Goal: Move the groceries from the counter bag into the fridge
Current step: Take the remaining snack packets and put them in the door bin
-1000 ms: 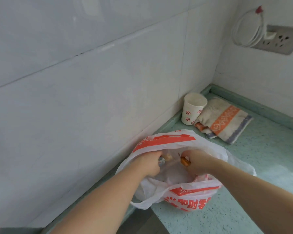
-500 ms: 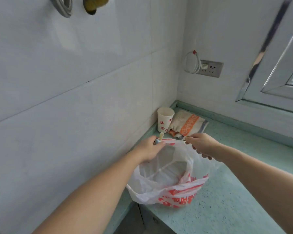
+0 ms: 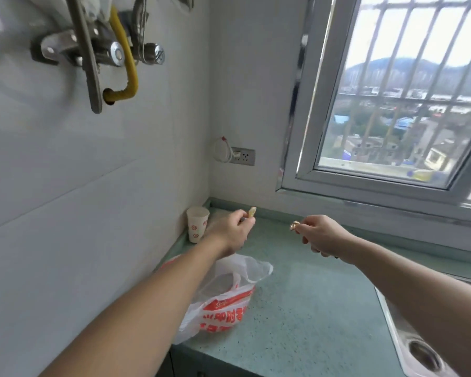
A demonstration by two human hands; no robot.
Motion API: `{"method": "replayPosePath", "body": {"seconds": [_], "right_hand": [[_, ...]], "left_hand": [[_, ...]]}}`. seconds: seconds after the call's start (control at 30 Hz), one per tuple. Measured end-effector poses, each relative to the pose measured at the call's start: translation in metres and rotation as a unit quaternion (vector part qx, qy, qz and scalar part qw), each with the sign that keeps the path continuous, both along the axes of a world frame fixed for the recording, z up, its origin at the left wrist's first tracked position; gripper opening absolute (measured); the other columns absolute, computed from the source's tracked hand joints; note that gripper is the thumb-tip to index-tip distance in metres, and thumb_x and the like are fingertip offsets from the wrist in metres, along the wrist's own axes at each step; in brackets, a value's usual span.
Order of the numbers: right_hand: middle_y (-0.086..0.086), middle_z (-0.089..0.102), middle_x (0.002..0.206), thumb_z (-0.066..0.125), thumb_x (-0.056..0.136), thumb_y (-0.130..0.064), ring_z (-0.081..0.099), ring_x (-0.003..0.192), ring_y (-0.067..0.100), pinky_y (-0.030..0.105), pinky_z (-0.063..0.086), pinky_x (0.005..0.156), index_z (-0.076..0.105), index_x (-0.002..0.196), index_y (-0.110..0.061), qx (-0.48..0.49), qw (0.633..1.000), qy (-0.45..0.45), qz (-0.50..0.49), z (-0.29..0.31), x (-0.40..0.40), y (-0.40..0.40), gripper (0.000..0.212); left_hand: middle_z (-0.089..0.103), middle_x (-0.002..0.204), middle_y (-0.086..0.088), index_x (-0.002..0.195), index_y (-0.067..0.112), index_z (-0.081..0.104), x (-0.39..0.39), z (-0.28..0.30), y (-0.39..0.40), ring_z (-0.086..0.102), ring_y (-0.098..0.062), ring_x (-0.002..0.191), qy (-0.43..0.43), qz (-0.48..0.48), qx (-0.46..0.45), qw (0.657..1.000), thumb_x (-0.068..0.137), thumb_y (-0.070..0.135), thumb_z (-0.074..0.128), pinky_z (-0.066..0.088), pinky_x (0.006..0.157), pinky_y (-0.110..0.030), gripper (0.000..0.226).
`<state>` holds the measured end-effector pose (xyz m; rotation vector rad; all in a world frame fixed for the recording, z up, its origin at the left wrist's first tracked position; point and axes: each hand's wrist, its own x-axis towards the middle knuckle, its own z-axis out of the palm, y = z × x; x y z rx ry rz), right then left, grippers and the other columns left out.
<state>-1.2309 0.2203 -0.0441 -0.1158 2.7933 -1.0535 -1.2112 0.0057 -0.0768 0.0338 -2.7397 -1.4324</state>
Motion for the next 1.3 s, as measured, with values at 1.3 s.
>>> {"method": "replayPosePath", "body": {"seconds": [1.3], "right_hand": [[0.001, 0.047, 0.064, 0.047, 0.097, -0.04, 0.041, 0.055, 0.016, 0.027, 0.03, 0.053, 0.059, 0.08, -0.01, 0.108, 0.594, 0.177, -0.777, 0.116, 0.767, 0.549, 0.037]], "left_hand": [[0.05, 0.062, 0.001, 0.077, 0.01, 0.06, 0.504, 0.151, 0.821, 0.042, -0.018, 0.056, 0.173, -0.791, 0.042, 0.585, 0.095, 0.043, 0.051, 0.035, 0.054, -0.025, 0.039]]}}
